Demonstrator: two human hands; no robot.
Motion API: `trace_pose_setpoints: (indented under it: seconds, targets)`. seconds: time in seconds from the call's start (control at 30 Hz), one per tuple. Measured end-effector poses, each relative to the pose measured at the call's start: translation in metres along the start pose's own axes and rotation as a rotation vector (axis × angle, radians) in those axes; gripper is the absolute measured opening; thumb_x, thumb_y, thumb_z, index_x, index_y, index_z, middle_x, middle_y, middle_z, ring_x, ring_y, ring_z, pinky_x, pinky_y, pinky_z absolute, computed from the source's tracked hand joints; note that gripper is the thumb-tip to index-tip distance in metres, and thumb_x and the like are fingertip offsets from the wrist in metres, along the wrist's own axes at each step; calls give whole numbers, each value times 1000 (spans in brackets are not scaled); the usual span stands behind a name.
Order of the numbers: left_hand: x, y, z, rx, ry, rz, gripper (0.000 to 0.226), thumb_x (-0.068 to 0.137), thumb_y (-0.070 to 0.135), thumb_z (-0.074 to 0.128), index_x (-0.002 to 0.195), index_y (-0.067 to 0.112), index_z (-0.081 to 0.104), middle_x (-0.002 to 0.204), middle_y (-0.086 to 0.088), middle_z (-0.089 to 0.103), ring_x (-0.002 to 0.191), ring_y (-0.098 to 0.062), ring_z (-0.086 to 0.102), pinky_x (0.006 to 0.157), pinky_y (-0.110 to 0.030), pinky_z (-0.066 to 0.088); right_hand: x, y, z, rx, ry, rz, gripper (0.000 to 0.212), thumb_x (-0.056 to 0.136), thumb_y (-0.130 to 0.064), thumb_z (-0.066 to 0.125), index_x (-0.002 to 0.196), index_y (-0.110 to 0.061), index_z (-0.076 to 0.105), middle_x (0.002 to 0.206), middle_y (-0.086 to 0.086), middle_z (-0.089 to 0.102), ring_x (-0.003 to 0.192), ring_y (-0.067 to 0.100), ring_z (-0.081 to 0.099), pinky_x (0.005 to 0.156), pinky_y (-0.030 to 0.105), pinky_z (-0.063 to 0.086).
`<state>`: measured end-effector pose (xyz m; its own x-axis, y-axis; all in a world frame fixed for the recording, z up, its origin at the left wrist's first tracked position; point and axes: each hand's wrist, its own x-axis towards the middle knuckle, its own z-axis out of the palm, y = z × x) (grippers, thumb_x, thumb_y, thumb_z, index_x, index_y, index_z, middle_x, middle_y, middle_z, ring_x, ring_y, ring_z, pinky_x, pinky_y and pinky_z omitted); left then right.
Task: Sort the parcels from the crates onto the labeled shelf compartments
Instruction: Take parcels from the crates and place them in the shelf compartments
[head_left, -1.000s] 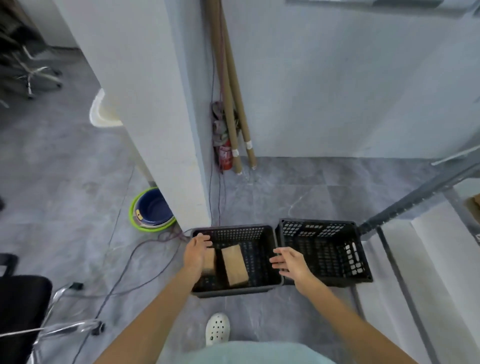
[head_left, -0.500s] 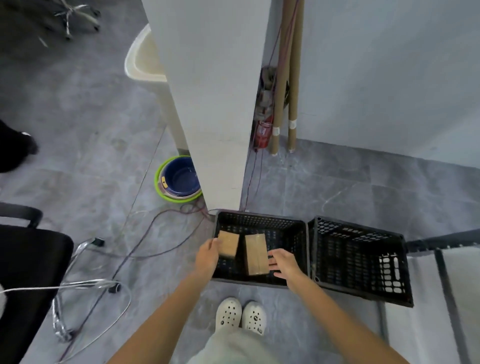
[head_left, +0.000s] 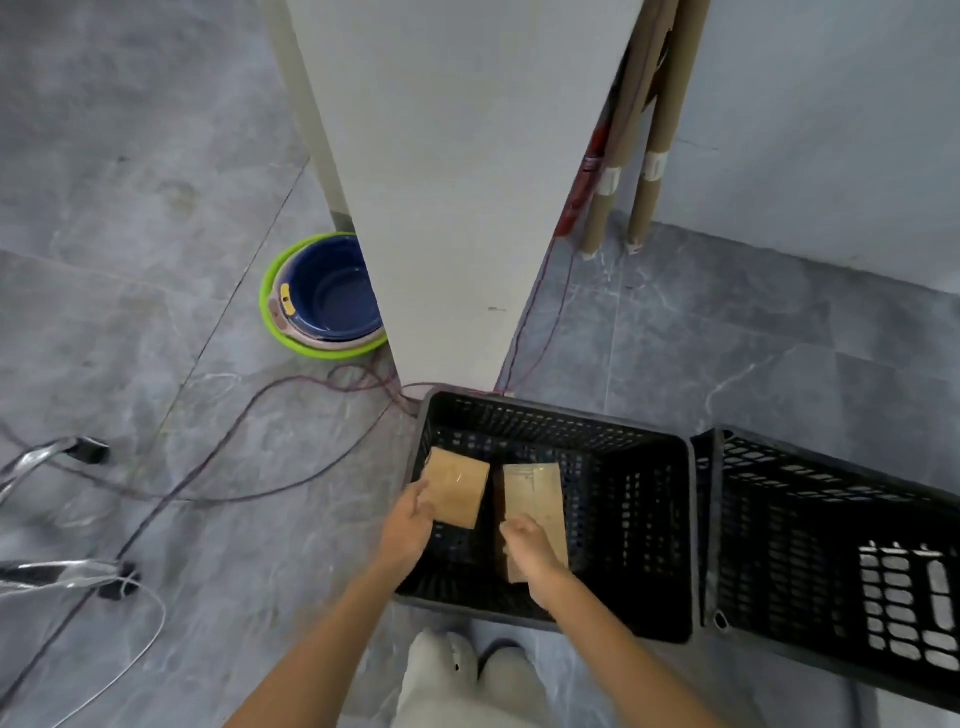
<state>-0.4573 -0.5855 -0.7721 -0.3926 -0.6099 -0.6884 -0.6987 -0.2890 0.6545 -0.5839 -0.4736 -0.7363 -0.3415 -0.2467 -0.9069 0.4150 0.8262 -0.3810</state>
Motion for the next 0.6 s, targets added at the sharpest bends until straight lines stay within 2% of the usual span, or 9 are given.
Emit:
trace_pose_setpoints:
  seconds: [0.1, 0.23, 0.3, 0.4, 0.47, 0.5, 0.53, 0.6]
  targets:
    - [27, -30, 19, 118, 8, 145, 43, 94, 5, 47, 136, 16, 41, 131, -1, 44, 124, -18, 43, 102, -29, 37, 54, 9, 21, 48, -18, -2, 51, 101, -22, 40, 149, -15, 25, 152, 7, 31, 137, 24, 34, 112, 36, 31]
    - [39, -55, 39, 311, 126, 192, 58, 90, -1, 49, 145, 5, 28, 149, -11, 29, 138, -28, 25, 114, -37, 24, 100, 17, 43, 120, -99, -13, 60, 100, -27, 41, 152, -25, 10, 154, 2, 28, 138, 23, 31, 114, 40, 28]
    - [41, -57, 47, 244, 188, 151, 59, 89, -2, 49, 144, 3, 29, 145, -13, 35, 135, -30, 30, 113, -40, 27, 106, 19, 47, 151, -112, -5, 62, 100, -29, 41, 152, -27, 8, 153, 1, 29, 137, 23, 32, 114, 42, 28]
    - [31, -34, 47, 78, 192, 40, 59, 90, -2, 48, 145, 5, 26, 127, -16, 46, 120, -30, 45, 104, -40, 38, 88, 19, 33, 230, -90, 39, 58, 101, -31, 39, 151, -26, 11, 152, 1, 28, 137, 24, 31, 111, 45, 30]
    - [17, -14, 42, -19, 113, 15, 51, 90, 1, 48, 138, 15, 37, 109, -9, 47, 100, -21, 52, 90, -27, 46, 66, 16, 13, 291, -59, 33, 52, 101, -31, 39, 149, -25, 20, 150, 2, 31, 135, 25, 35, 106, 46, 35]
    - [10, -5, 39, -38, 62, 49, 37, 87, 7, 49, 121, 22, 51, 104, -8, 51, 94, -19, 55, 86, -24, 48, 51, 14, 2, 312, -39, 16, 47, 101, -30, 40, 145, -26, 26, 147, 3, 35, 133, 26, 38, 104, 46, 37]
    - [9, -4, 40, -75, 23, 74, 31, 82, 16, 52, 111, 19, 62, 103, -12, 56, 93, -22, 60, 85, -30, 52, 33, 9, -10, 323, -15, -6, 40, 100, -27, 42, 139, -26, 33, 144, 5, 40, 129, 27, 43, 102, 47, 39]
    - [6, -8, 49, -118, -20, 55, 35, 73, 27, 55, 105, 17, 67, 102, -19, 63, 92, -29, 65, 84, -47, 54, -10, -1, -32, 341, 31, -55, 23, 100, -21, 44, 121, -27, 42, 133, 7, 49, 118, 29, 51, 99, 50, 43]
